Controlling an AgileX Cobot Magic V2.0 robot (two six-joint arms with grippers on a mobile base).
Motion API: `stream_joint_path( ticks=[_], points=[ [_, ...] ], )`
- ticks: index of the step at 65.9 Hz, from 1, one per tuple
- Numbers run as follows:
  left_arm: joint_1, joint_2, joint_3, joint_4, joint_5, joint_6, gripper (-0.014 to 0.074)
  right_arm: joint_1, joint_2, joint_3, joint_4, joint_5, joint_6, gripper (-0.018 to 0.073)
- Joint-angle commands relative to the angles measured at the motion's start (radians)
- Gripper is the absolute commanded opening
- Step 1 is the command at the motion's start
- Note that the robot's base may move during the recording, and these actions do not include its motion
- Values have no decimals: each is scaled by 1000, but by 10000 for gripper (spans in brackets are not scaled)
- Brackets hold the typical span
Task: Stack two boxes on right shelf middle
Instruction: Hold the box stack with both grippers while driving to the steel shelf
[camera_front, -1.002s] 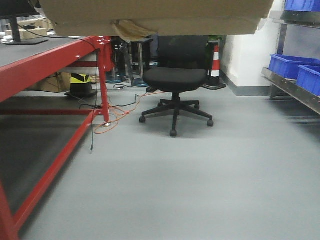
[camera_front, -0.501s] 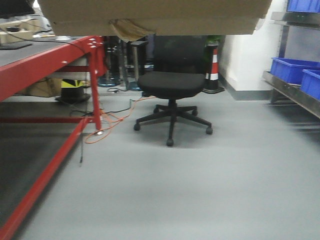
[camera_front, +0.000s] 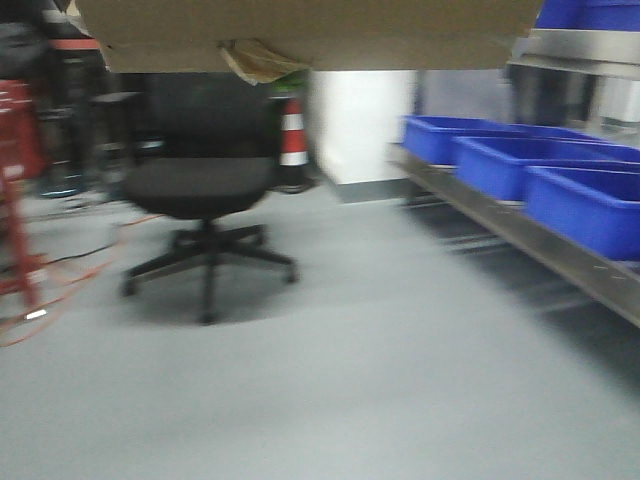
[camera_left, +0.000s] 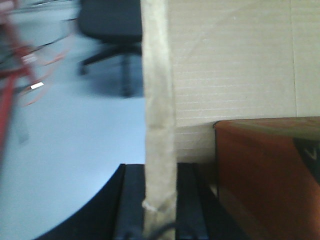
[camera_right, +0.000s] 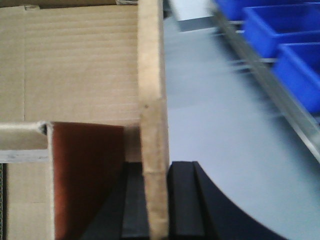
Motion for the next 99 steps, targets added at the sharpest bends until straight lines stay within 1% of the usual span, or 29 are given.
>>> stream_joint_path(
  ticks=[1, 17, 33, 47, 99],
  points=[
    [2, -12, -11, 28, -29, -4, -111, -6, -15, -15, -35, -49, 4, -161],
    [2, -12, -11, 28, -29, -4, -111, -6, -15, -15, -35, -66, 4, -161],
    [2, -12, -11, 28, -29, -4, -111, -6, -15, -15, -35, -162, 4, -161],
    [2, -12, -11, 28, -29, -4, -111, -6, -15, -15, -35, -216, 4, -161],
    [2, -12, -11, 28, -29, -4, -111, -6, -15, -15, -35, -227, 4, -161]
  ],
)
